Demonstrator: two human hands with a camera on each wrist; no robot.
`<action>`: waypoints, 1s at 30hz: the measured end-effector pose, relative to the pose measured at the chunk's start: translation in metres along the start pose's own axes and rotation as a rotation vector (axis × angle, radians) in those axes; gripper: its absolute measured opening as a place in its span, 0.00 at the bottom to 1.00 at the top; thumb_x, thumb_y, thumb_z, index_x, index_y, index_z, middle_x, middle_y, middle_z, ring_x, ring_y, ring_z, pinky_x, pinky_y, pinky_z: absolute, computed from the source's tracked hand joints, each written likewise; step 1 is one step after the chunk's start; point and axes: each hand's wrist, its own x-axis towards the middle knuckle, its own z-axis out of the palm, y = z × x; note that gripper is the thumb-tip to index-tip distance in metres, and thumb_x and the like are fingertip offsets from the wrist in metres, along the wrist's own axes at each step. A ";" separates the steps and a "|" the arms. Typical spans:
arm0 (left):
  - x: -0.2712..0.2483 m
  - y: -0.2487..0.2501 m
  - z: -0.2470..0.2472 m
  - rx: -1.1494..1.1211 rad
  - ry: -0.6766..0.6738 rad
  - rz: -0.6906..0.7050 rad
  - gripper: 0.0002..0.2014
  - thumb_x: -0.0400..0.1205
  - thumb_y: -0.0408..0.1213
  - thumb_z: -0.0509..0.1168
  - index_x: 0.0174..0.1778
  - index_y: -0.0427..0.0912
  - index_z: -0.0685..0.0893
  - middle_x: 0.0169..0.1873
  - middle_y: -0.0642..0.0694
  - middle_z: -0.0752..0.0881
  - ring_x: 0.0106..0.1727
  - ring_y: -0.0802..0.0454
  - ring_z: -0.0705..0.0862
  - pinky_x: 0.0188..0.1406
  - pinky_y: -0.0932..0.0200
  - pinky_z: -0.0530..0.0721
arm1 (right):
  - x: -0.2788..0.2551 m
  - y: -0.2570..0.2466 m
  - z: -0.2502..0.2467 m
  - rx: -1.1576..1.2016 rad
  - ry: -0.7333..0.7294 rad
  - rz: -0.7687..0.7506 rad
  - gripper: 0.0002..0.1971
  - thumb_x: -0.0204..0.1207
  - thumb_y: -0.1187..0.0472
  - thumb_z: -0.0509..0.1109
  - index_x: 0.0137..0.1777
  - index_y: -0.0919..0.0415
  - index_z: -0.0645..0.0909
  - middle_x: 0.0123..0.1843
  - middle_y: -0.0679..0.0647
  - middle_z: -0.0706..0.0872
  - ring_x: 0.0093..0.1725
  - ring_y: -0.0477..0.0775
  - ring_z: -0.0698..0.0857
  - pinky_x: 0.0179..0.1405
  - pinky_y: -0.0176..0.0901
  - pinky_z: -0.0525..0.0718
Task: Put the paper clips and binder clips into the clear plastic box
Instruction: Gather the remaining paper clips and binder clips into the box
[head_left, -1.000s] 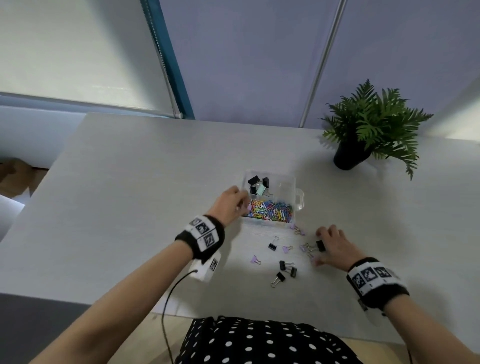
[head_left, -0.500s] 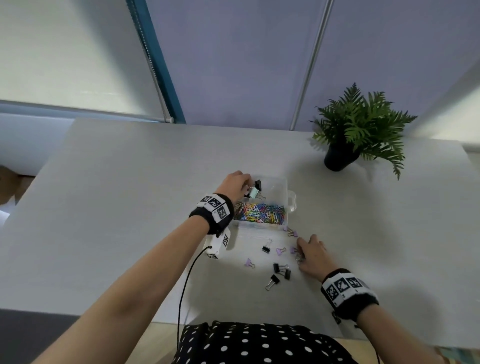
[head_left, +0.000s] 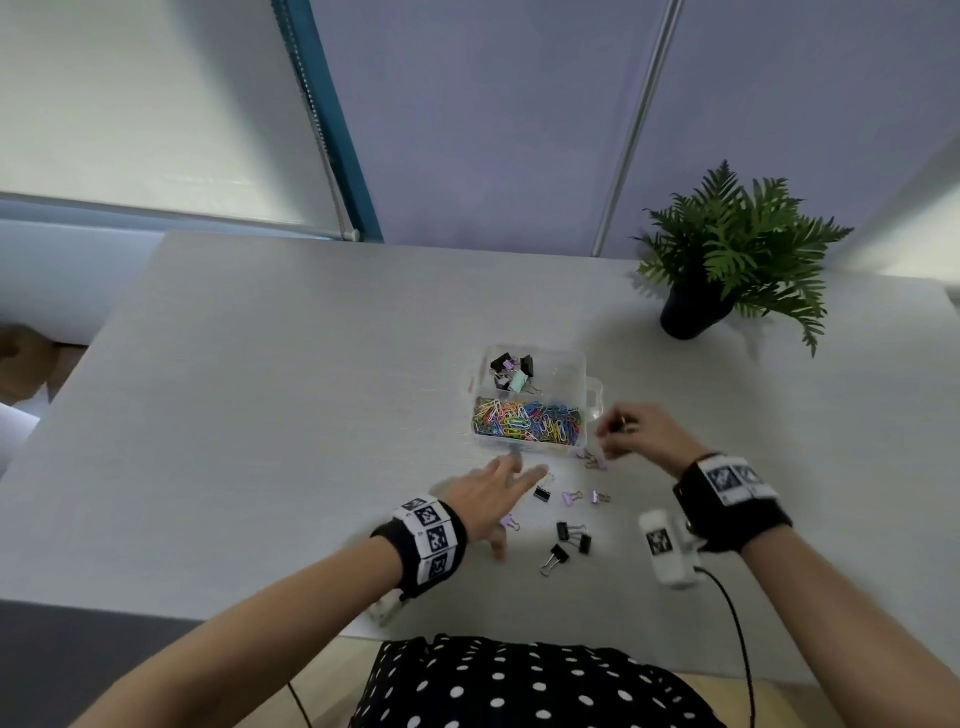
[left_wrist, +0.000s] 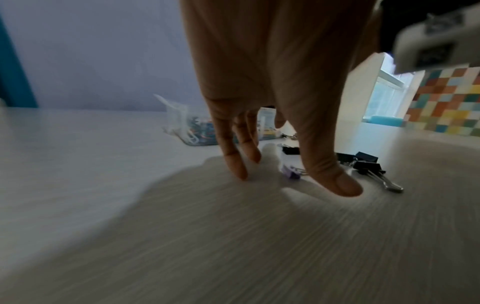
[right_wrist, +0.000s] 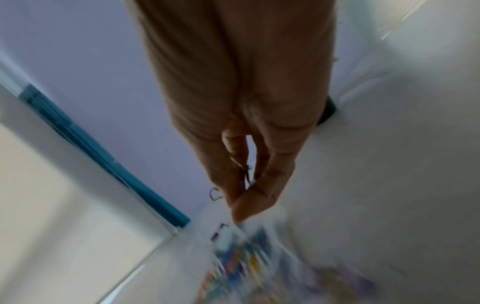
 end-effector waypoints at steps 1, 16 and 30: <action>0.003 0.007 -0.002 0.024 0.014 -0.001 0.56 0.62 0.40 0.80 0.79 0.53 0.49 0.73 0.38 0.60 0.69 0.39 0.70 0.60 0.42 0.82 | 0.009 -0.012 -0.004 0.053 0.040 -0.021 0.08 0.72 0.74 0.69 0.38 0.61 0.79 0.40 0.59 0.84 0.35 0.53 0.85 0.42 0.41 0.86; 0.006 0.011 -0.005 -0.044 0.147 0.071 0.23 0.73 0.17 0.63 0.59 0.43 0.69 0.63 0.39 0.70 0.48 0.46 0.85 0.34 0.57 0.83 | 0.036 -0.016 -0.005 -0.290 0.364 -0.157 0.09 0.73 0.77 0.61 0.49 0.70 0.80 0.48 0.66 0.85 0.46 0.62 0.83 0.48 0.51 0.83; 0.012 0.024 0.002 0.007 0.158 0.137 0.18 0.77 0.30 0.67 0.62 0.42 0.73 0.59 0.40 0.69 0.55 0.44 0.79 0.47 0.51 0.85 | -0.003 0.054 0.048 -0.661 -0.012 -0.115 0.17 0.65 0.62 0.76 0.50 0.58 0.73 0.50 0.52 0.71 0.53 0.53 0.73 0.50 0.45 0.78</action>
